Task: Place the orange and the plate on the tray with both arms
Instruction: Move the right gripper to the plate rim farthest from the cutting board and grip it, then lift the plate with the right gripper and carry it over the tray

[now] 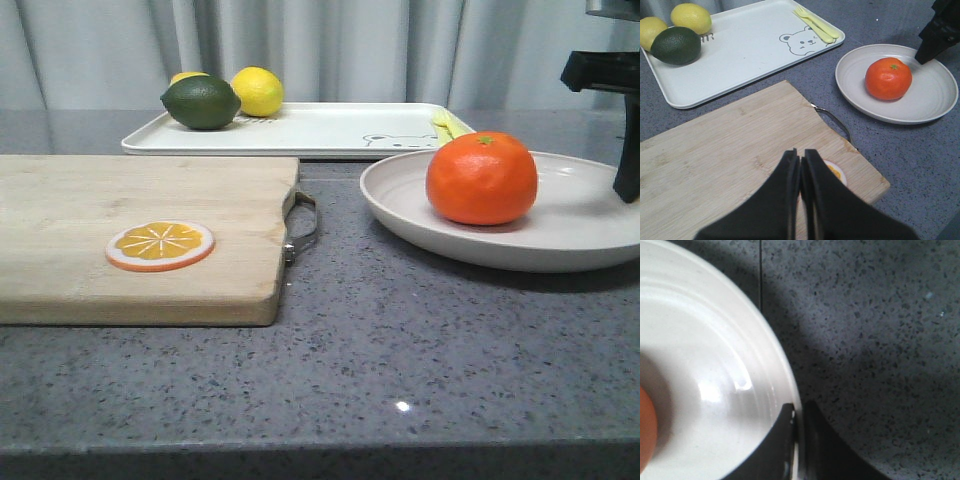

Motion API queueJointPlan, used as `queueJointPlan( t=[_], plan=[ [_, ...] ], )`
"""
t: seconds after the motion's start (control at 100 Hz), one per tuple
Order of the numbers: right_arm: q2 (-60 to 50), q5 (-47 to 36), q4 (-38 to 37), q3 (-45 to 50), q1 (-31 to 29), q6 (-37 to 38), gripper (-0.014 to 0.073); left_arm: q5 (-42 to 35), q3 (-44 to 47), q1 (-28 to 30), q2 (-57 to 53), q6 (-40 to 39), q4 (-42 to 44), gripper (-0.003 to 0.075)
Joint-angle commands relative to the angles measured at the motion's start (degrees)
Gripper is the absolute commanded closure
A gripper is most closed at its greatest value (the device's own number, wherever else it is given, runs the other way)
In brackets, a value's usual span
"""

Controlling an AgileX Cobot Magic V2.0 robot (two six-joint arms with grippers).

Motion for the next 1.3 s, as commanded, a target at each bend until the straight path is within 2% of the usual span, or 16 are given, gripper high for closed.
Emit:
queueJointPlan(
  t=[0.0, 0.2, 0.43, 0.83, 1.29],
  plan=[
    [-2.0, -1.7, 0.7, -1.8, -1.0, -0.7, 0.0661, -4.5, -1.6, 0.2, -0.2, -0.4, -0.2, 0.0739],
    [-4.3, -2.1, 8.2, -2.4, -3.7, -3.1, 0.0661, -4.7, -1.6, 0.2, -0.2, -0.4, -0.2, 0.0739],
    [-3.1, -0.1, 9.4, -11.4, -2.2, -3.1, 0.066, -4.8, -1.6, 0.2, -0.2, -0.4, -0.6, 0.0739],
    [15.6, 7.9, 10.2, -40.6, 2.2, -3.1, 0.0652, -4.9, -1.6, 0.2, -0.2, -0.4, -0.7, 0.0739],
    [38.8, 10.1, 11.0, -71.1, 3.4, 1.1, 0.0652, -5.3, -1.6, 0.2, -0.2, -0.4, -0.7, 0.0739]
  ],
)
